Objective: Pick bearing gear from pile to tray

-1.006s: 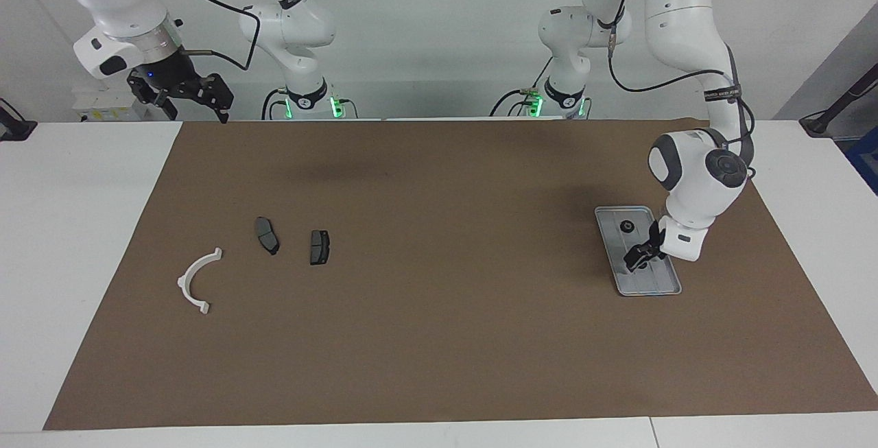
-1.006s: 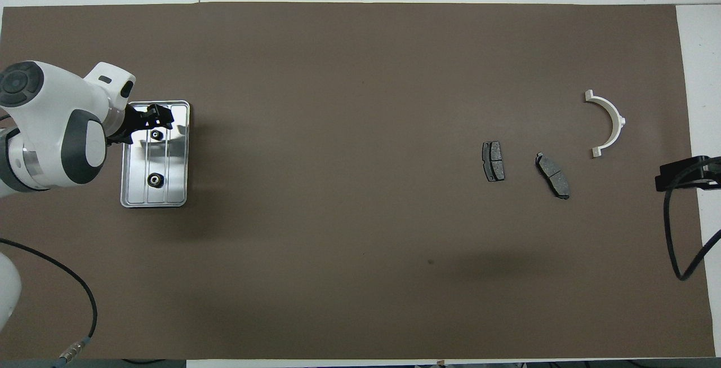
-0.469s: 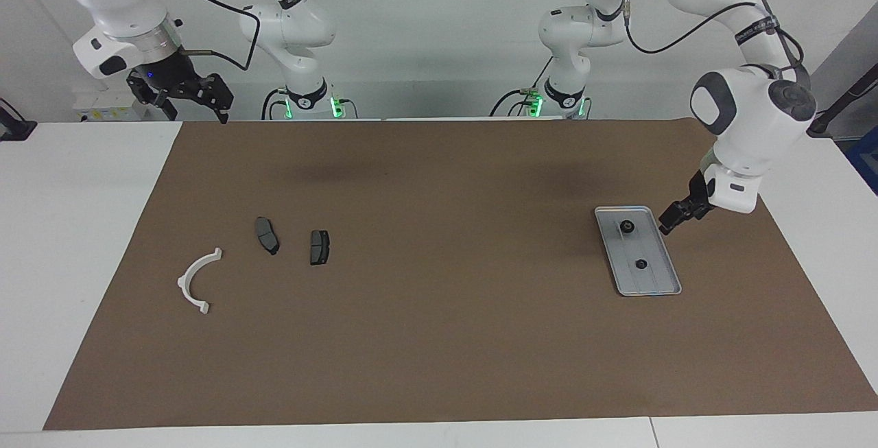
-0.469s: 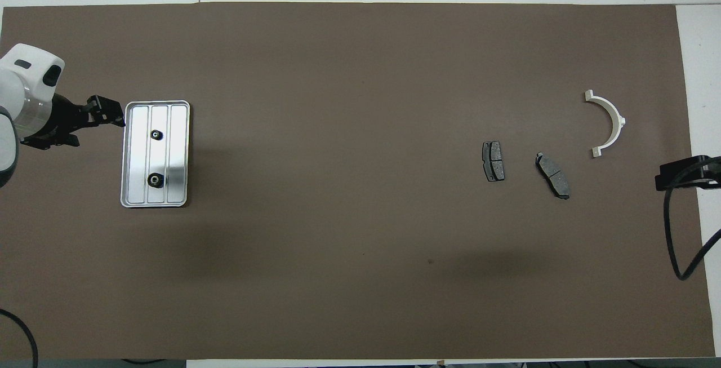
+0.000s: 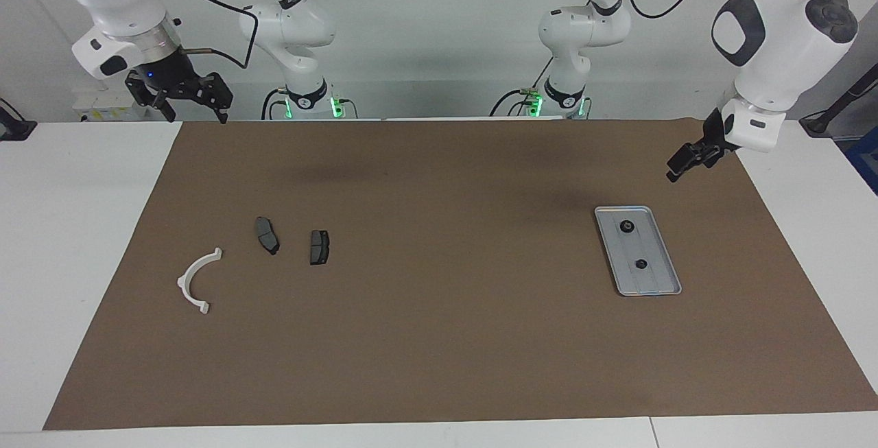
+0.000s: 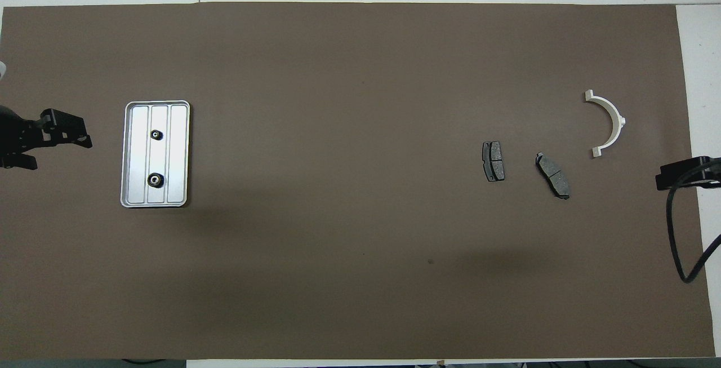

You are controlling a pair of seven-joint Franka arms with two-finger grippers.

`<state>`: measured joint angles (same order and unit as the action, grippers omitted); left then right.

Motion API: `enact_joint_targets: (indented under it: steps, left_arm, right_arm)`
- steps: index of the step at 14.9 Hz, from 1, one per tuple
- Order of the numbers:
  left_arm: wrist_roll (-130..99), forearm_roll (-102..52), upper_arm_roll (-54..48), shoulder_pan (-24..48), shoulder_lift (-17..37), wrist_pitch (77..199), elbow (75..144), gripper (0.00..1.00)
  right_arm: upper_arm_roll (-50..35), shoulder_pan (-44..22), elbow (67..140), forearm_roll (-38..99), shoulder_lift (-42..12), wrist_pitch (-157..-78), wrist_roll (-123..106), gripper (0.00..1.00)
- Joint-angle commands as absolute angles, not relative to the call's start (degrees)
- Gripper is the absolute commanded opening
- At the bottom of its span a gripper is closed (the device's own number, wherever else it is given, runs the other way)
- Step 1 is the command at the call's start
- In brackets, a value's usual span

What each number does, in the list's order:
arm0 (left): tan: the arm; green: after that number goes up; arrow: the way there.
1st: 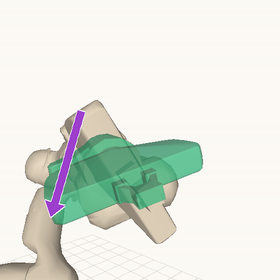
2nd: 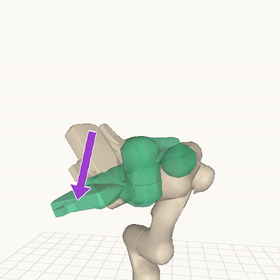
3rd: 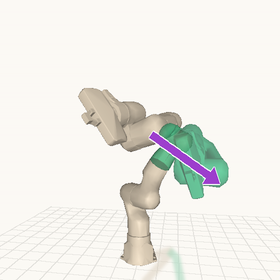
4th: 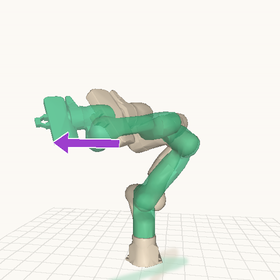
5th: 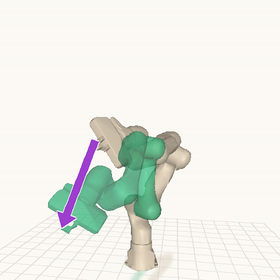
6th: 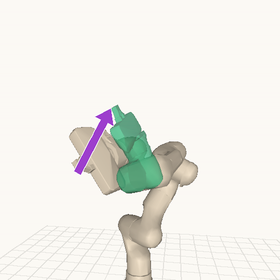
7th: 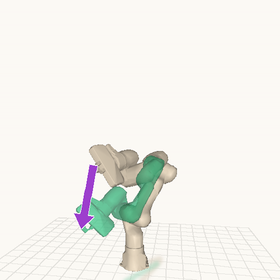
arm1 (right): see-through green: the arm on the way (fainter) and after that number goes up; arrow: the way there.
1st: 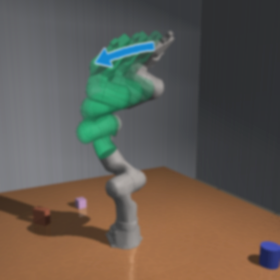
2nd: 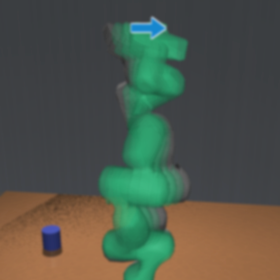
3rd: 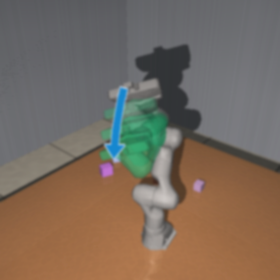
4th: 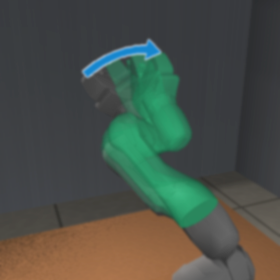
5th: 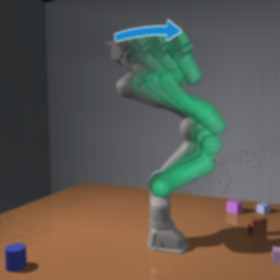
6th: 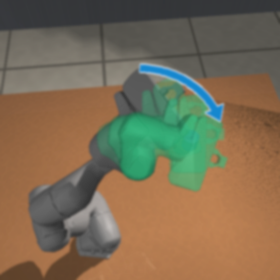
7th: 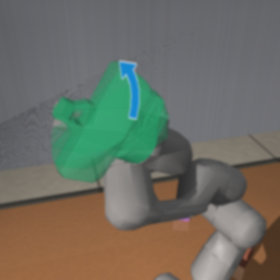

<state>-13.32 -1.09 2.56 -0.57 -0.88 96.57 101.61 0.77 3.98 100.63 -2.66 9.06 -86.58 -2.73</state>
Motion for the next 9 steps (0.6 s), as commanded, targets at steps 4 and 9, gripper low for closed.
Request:
enact_joint_targets:
  steps: [4, 9]
  left_arm:
    - [-11.6, -0.8, 2.2, -1.1, -1.1, 95.4, 101.0, 1.0]
    - [-5.9, -0.6, 1.5, -1.2, -0.9, 98.1, 98.6, 1.0]
  right_arm:
    - [0.7, 4.6, 102.7, -2.5, 10.2, -88.2, -4.4, 1.0]
    - [0.7, 4.6, 102.7, -2.5, 10.3, -88.5, -4.4, 1.0]
